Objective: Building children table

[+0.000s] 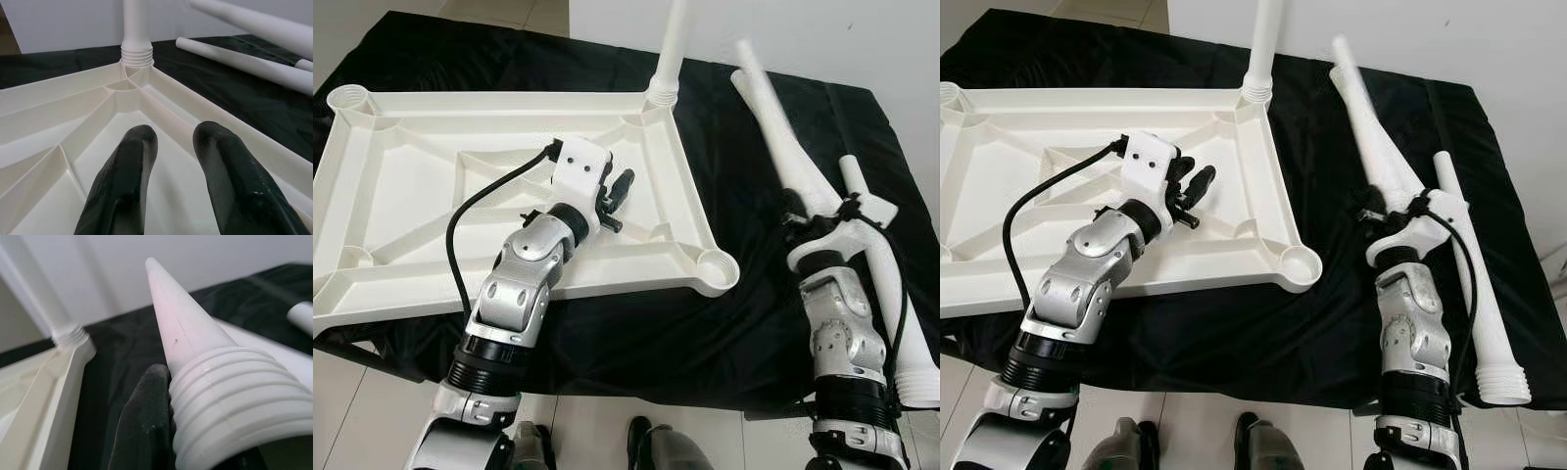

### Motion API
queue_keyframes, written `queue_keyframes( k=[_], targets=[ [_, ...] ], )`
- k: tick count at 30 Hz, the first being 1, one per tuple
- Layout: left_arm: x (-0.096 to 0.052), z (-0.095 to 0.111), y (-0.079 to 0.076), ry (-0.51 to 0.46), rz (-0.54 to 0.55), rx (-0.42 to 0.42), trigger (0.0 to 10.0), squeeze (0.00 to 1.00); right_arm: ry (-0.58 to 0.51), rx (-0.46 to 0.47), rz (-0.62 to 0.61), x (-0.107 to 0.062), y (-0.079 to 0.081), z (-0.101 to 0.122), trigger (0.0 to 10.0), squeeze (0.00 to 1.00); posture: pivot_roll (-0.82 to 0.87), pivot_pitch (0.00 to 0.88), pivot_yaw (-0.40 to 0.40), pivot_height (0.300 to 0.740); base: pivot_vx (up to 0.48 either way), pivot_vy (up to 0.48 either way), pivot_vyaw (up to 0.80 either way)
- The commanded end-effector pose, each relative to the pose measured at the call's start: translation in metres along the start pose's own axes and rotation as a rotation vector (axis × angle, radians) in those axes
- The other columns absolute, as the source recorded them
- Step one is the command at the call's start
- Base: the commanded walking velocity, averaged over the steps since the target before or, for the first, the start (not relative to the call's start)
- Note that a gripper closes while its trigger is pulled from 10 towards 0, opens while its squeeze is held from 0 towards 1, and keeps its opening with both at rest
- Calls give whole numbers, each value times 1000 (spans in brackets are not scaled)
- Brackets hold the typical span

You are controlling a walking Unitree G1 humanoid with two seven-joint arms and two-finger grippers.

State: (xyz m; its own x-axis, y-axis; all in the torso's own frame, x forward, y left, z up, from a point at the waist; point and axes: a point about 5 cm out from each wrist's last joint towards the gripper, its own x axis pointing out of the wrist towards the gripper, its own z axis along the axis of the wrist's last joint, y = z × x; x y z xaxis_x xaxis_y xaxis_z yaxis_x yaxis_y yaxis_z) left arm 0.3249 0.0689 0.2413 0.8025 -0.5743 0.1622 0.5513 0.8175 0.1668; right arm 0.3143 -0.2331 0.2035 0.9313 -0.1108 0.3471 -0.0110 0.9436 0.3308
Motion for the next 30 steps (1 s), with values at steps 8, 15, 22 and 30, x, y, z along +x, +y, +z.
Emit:
queue_keyframes(
  k=[8,15,22,30],
  targets=[
    [2,-1,-1,12,50,-10,10000,0,-135,-119,-225,-9,-26,22,10000,0,-4,197,-62,740,0,0,0],
    [3,-1,-1,15,40,0,10000,0,-158,-151,-322,-14,-34,25,10000,0,-4,200,-52,740,0,0,0],
    [3,-1,-1,16,38,-1,10000,0,-186,-170,-389,-17,-39,28,10000,0,-4,200,-52,740,0,0,0],
    [2,-2,-2,21,36,-4,10000,0,-212,-218,-517,-23,-53,34,10000,0,-2,203,-46,740,0,0,0]
  ],
)
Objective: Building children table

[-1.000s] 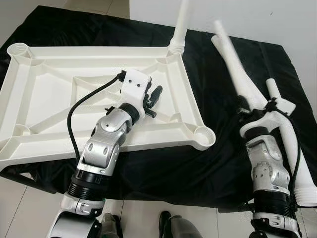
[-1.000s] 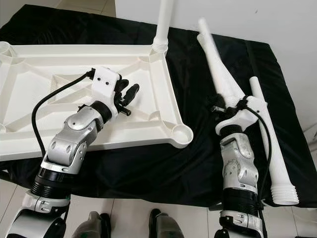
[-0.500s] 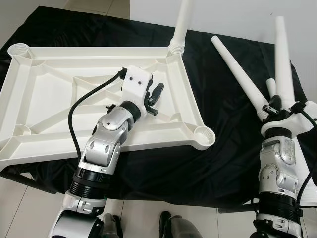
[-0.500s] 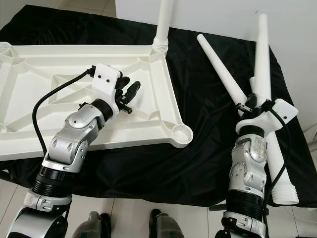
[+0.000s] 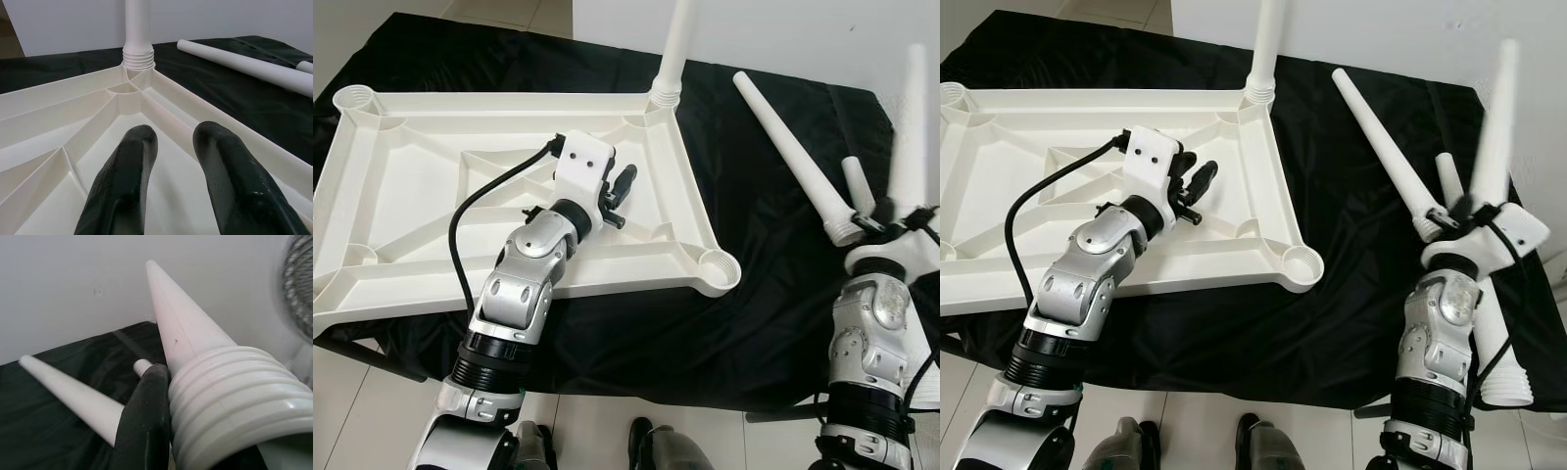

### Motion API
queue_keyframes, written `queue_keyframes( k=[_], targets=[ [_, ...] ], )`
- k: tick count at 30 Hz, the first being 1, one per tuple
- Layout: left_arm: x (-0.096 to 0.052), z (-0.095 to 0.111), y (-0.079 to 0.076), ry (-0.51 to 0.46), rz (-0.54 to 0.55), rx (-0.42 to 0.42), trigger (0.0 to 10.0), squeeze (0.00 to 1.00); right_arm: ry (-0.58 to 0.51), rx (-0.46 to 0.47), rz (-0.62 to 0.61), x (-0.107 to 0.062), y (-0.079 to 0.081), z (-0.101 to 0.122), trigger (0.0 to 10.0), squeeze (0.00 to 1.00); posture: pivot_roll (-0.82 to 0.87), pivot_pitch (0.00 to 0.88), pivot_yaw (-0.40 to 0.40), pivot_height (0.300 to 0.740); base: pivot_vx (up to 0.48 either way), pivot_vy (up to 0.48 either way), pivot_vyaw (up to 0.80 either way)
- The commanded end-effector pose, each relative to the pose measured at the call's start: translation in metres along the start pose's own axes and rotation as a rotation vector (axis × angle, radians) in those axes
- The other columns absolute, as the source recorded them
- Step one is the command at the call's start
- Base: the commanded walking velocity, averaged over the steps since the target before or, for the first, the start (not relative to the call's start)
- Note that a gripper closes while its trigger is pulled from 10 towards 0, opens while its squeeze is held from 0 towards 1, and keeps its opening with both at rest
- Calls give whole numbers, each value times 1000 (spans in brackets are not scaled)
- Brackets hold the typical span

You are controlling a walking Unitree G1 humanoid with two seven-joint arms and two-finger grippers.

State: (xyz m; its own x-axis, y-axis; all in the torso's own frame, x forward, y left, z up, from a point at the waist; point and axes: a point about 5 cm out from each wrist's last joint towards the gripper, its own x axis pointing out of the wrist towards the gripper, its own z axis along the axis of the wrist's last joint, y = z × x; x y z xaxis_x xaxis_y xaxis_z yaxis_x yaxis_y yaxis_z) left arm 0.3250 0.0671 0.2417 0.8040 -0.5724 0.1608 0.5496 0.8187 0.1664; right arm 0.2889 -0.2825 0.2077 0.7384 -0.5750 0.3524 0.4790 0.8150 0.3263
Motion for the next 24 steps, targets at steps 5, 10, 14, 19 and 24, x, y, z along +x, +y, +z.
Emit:
queue_keyframes(
  k=[5,10,14,19,24],
  targets=[
    [1,-3,-1,22,33,-7,10000,0,-30,-78,-135,-3,-26,6,10000,0,-5,207,-44,740,0,0,0],
    [1,-2,-1,23,30,-7,10000,0,-15,-90,-174,-5,-33,5,10000,0,-5,208,-43,740,0,0,0],
    [0,-3,-2,24,29,-8,10000,0,19,-99,-215,-8,-44,-2,10000,0,-4,208,-43,740,0,0,0],
    [0,-3,-2,26,28,-8,10000,0,65,-109,-243,-14,-50,-12,10000,0,-2,208,-42,740,0,0,0],
    [0,-3,-3,30,24,-9,10000,0,129,-110,-240,-21,-53,-25,10000,0,-2,211,-40,740,0,0,0]
  ],
)
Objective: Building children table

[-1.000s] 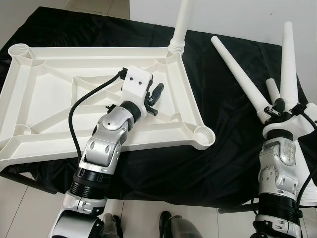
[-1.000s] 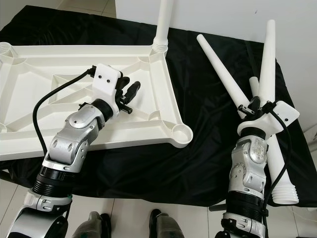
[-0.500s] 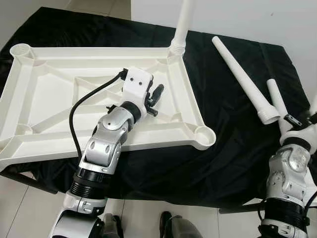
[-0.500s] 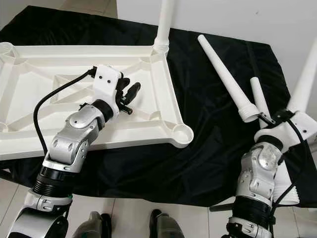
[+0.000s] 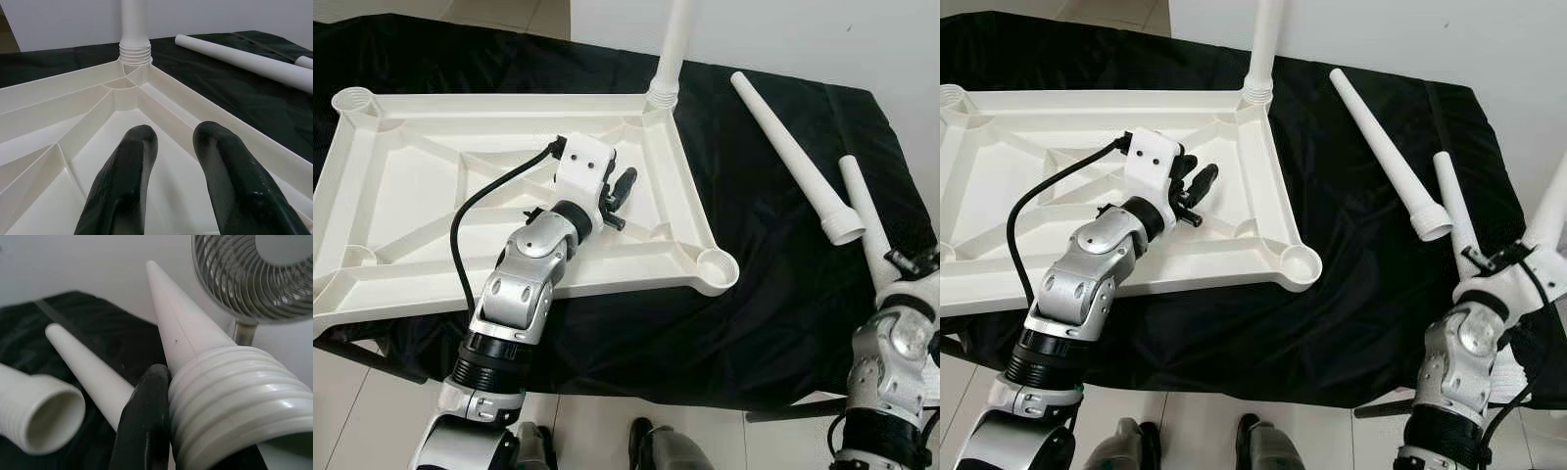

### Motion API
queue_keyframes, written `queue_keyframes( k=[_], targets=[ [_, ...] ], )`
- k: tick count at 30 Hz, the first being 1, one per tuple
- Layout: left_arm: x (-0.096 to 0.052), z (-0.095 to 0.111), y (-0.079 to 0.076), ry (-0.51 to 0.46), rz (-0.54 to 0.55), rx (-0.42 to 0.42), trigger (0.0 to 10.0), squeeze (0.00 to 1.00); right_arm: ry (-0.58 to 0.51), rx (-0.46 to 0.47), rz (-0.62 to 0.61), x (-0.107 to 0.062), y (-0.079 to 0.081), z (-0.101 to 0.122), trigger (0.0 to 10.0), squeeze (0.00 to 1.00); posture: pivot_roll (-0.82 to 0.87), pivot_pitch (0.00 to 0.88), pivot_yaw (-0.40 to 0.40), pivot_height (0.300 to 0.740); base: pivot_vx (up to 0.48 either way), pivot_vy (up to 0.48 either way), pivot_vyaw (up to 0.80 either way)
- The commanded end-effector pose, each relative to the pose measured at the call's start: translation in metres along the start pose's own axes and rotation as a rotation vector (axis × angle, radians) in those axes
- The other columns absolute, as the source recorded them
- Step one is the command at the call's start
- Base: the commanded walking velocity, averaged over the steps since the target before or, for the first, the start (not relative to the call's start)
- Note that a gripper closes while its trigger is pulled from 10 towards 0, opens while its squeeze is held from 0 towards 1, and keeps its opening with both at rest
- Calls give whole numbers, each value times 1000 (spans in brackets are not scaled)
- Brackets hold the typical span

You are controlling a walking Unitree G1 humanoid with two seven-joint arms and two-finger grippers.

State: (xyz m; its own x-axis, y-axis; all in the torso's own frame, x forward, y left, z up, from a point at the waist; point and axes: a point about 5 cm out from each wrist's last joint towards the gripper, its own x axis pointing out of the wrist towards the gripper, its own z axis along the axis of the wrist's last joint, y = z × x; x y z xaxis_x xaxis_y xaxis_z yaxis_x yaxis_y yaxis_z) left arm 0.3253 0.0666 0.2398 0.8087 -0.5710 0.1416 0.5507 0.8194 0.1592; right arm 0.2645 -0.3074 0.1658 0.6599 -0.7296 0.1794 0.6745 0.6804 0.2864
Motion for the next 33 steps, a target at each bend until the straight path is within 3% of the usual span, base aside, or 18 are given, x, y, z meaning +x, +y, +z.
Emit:
queue_keyframes(
  k=[1,16,18,22,25,27,33],
  targets=[
    [-1,-1,-2,11,22,-3,10000,0,28,-2,-19,-1,-6,-4,10000,0,-2,211,-40,740,0,0,0],
    [-1,0,-2,6,24,-4,10000,0,117,-17,90,-14,14,-19,10000,0,0,210,-41,740,0,0,0],
    [-1,1,-2,5,26,-6,10000,0,139,-2,173,-22,26,-23,10000,0,-1,214,-45,740,0,0,0],
    [-1,1,-2,5,27,-7,10000,0,144,3,197,-25,29,-24,10000,0,-1,214,-45,740,0,0,0],
    [-1,1,-2,5,28,-9,10000,0,172,54,298,-33,43,-26,10000,0,-2,221,-46,740,0,0,0],
    [-1,1,-2,5,27,-11,10000,0,190,126,454,-45,62,-24,10000,0,-2,221,-46,740,0,0,0],
    [0,1,-3,4,27,-14,10000,0,188,168,545,-51,73,-19,10000,0,-2,221,-46,740,0,0,0]
  ],
)
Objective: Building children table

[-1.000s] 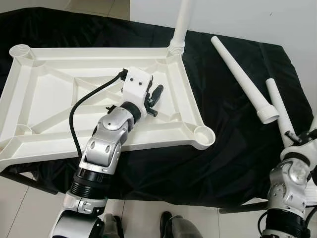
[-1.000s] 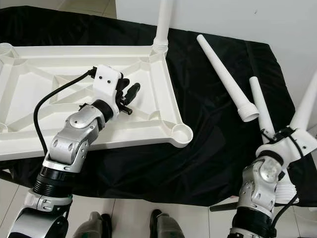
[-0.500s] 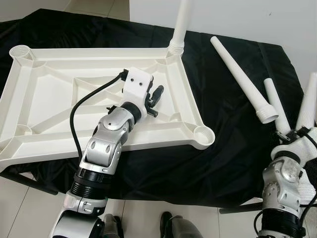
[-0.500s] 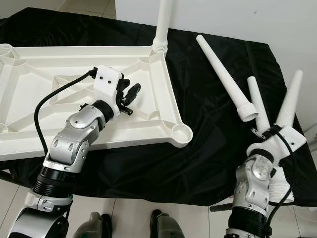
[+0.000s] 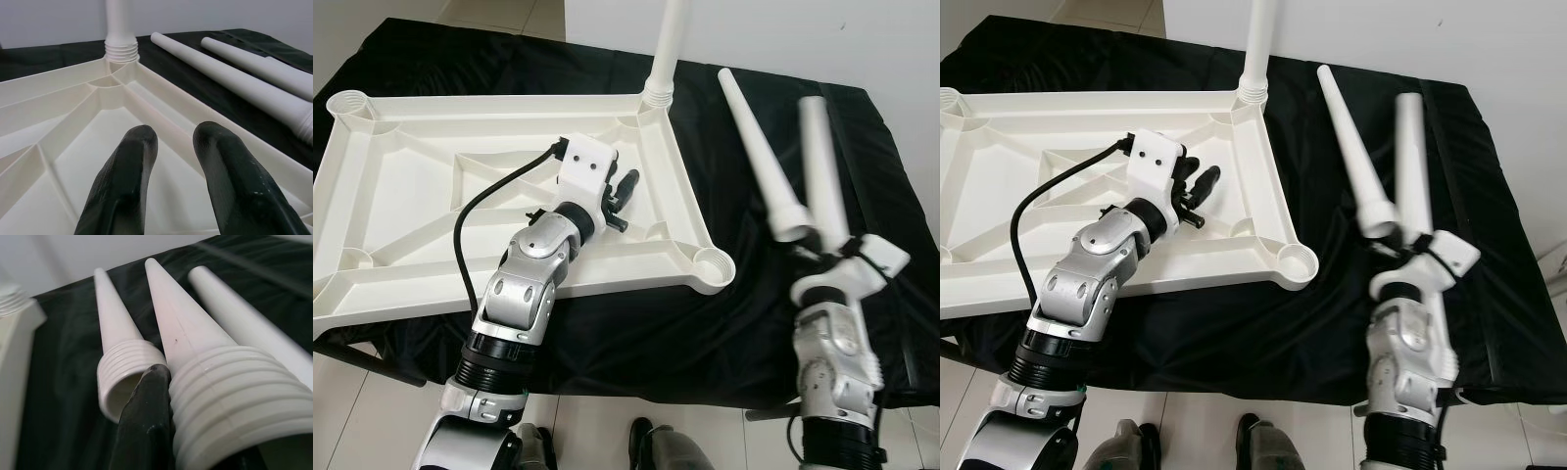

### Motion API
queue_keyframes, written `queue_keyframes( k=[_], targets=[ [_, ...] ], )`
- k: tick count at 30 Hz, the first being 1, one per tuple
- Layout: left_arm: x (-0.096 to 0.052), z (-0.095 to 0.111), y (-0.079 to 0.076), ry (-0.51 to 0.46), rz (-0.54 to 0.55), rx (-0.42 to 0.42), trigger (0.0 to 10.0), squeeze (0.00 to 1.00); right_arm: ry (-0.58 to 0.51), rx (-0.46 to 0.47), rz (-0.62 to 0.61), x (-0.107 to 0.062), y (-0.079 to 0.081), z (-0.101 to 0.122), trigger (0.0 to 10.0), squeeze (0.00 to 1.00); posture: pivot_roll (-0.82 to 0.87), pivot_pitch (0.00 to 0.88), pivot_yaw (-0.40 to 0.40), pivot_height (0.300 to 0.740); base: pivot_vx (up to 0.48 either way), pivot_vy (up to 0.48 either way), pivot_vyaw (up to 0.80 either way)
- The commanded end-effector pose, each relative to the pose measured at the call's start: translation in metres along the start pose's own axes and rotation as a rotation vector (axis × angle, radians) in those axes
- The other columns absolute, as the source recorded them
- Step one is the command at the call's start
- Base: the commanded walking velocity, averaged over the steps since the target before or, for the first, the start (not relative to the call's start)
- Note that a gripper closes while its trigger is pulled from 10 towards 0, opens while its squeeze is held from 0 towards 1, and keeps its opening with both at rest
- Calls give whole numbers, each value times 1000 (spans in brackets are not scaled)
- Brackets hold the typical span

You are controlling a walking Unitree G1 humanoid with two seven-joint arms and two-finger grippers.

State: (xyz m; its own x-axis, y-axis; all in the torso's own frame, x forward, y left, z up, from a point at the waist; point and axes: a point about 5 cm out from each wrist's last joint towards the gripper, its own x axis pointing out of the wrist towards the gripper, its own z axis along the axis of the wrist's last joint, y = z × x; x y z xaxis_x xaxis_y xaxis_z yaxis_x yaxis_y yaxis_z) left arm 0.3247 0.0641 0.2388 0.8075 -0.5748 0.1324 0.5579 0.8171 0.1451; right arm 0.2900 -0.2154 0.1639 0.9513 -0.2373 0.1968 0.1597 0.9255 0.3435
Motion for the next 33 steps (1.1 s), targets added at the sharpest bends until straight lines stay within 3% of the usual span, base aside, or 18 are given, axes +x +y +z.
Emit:
queue_keyframes(
  k=[1,11,16,22,26,33],
  targets=[
    [-1,2,-1,-5,32,0,10000,0,13,19,37,-3,1,0,10000,0,-2,221,-46,740,0,0,0],
    [0,1,-3,-4,30,-9,10000,0,-64,52,147,0,16,15,10000,0,-5,221,-51,740,0,0,0],
    [0,0,-5,-5,22,-19,10000,0,-180,45,213,9,25,46,10000,0,-5,221,-51,740,0,0,0],
    [0,2,-5,-18,12,-74,10000,0,-221,12,233,8,29,55,10000,0,-5,221,-51,740,0,0,0],
    [-1,6,-3,-37,-42,-173,10000,0,-273,-87,281,4,38,61,10000,0,5,214,-49,740,0,0,0],
    [-1,7,0,-39,-160,-222,10000,0,-429,-259,257,-3,49,74,10000,0,6,204,-10,740,0,0,0]
  ],
)
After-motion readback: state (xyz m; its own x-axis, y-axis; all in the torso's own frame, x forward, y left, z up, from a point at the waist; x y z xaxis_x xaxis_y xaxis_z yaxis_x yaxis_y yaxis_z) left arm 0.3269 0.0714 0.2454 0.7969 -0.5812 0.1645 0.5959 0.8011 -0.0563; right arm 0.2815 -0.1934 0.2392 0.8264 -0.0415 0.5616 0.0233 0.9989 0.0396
